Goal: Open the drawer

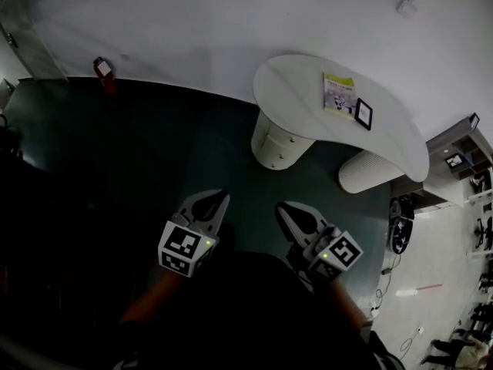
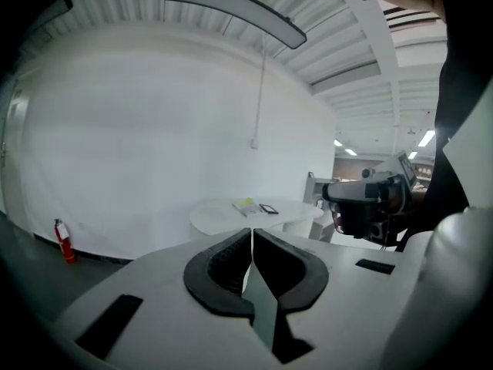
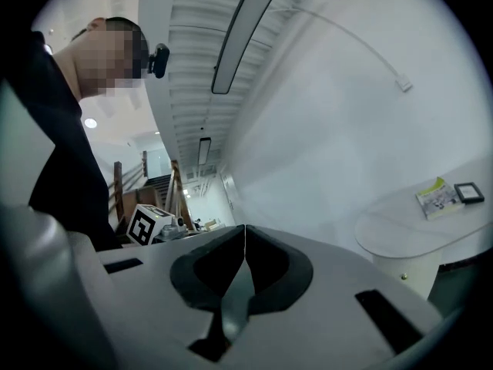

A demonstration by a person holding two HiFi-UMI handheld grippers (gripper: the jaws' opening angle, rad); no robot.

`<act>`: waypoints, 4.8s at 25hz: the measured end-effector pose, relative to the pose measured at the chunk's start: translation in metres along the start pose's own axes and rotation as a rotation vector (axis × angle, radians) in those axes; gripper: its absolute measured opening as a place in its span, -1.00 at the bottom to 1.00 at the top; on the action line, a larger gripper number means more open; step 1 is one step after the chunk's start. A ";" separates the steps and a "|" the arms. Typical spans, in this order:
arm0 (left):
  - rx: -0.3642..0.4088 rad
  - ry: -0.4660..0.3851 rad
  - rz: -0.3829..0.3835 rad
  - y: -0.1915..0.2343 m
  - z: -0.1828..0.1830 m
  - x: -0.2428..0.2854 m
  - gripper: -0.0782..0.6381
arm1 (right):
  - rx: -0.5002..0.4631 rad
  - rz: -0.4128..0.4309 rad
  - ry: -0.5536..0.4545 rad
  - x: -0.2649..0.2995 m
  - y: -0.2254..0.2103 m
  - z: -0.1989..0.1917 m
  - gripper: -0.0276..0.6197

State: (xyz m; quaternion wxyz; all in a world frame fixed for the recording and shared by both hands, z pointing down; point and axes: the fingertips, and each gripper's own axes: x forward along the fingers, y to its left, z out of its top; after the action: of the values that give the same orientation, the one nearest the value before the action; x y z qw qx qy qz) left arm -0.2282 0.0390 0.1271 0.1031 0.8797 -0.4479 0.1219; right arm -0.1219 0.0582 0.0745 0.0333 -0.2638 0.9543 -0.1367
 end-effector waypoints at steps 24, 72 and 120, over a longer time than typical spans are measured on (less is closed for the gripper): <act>-0.014 0.095 -0.177 0.009 0.040 0.199 -0.73 | 0.114 -0.220 -0.005 -0.018 -0.183 0.019 -0.86; 0.214 0.028 -0.358 0.061 -0.359 0.516 -0.73 | -0.023 -0.113 0.114 0.035 -0.503 -0.403 -0.86; 0.291 0.207 -0.418 0.109 -0.551 0.632 -0.72 | -0.423 -0.191 0.788 0.112 -0.662 -0.761 -0.65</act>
State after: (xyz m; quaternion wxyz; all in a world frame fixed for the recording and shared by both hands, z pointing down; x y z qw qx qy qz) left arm -0.0246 -0.3457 0.8520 0.0437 0.9415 -0.2213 0.2504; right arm 0.0057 -0.3597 0.9903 -0.3995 -0.2793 0.8726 -0.0313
